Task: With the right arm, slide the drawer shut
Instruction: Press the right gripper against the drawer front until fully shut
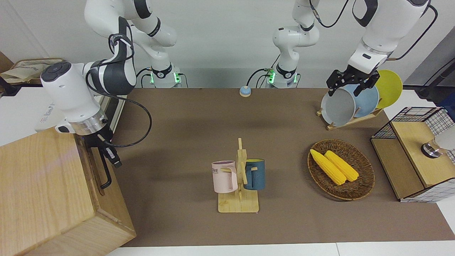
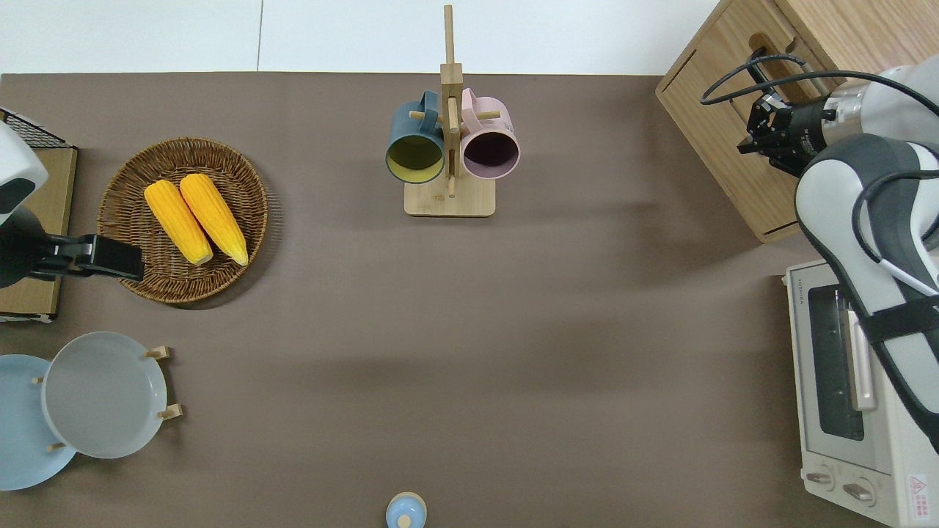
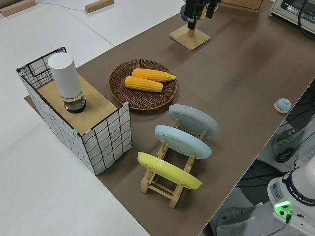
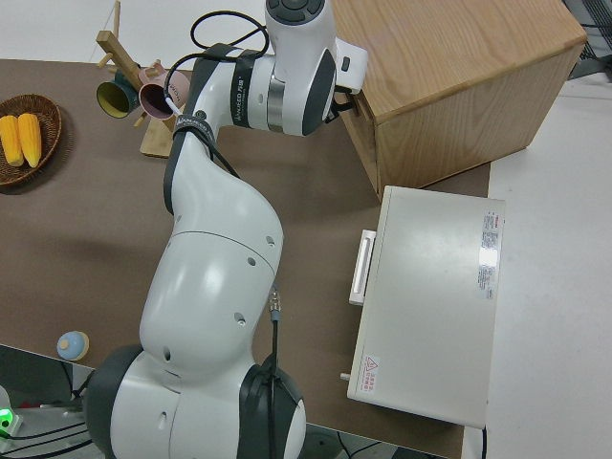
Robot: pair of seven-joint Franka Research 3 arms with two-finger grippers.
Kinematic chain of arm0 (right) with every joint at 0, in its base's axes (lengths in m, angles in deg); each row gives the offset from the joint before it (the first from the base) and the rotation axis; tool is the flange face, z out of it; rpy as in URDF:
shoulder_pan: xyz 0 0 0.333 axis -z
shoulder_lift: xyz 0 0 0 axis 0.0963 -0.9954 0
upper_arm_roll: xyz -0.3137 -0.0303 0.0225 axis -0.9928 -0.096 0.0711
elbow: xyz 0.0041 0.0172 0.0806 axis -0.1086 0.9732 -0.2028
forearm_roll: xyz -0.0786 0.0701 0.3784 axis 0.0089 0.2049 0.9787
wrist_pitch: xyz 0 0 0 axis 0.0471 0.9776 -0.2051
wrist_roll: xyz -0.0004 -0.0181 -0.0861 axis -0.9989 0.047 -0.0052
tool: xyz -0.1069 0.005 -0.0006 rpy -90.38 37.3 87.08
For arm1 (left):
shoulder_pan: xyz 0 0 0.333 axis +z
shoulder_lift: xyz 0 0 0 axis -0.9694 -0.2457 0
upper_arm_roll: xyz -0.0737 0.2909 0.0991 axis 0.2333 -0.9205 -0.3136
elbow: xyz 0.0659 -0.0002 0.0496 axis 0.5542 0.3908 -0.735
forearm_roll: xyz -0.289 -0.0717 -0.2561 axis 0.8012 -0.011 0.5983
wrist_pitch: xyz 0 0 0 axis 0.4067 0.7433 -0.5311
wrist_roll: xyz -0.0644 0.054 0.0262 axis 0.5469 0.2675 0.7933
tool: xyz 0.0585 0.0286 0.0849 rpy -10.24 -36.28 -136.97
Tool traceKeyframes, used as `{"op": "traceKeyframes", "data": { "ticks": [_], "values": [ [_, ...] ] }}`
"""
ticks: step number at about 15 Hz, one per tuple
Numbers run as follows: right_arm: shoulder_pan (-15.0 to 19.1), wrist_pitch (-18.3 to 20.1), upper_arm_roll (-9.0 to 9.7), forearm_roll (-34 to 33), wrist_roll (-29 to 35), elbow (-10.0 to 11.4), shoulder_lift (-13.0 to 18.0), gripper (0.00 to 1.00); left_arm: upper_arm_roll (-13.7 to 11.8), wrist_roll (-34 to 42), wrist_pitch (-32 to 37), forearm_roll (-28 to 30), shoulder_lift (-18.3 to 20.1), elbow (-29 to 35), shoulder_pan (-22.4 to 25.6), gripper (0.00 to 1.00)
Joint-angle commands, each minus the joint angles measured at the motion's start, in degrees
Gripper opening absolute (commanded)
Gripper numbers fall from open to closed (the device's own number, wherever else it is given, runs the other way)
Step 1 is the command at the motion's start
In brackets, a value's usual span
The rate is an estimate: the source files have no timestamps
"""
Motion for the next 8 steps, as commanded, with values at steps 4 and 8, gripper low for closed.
{"op": "traceKeyframes", "data": {
  "ticks": [4,8],
  "values": [
    [-3.63,2.69,0.19,0.72,-2.52,-1.32,0.93,0.0,0.37,0.55,1.13,-0.98,-0.65,-1.4,0.22,0.99],
    [-8.2,12.0,-0.34,0.64,-5.94,-0.88,4.27,0.0,0.37,0.55,1.13,-0.98,-0.65,-1.49,0.22,0.99]
  ]
}}
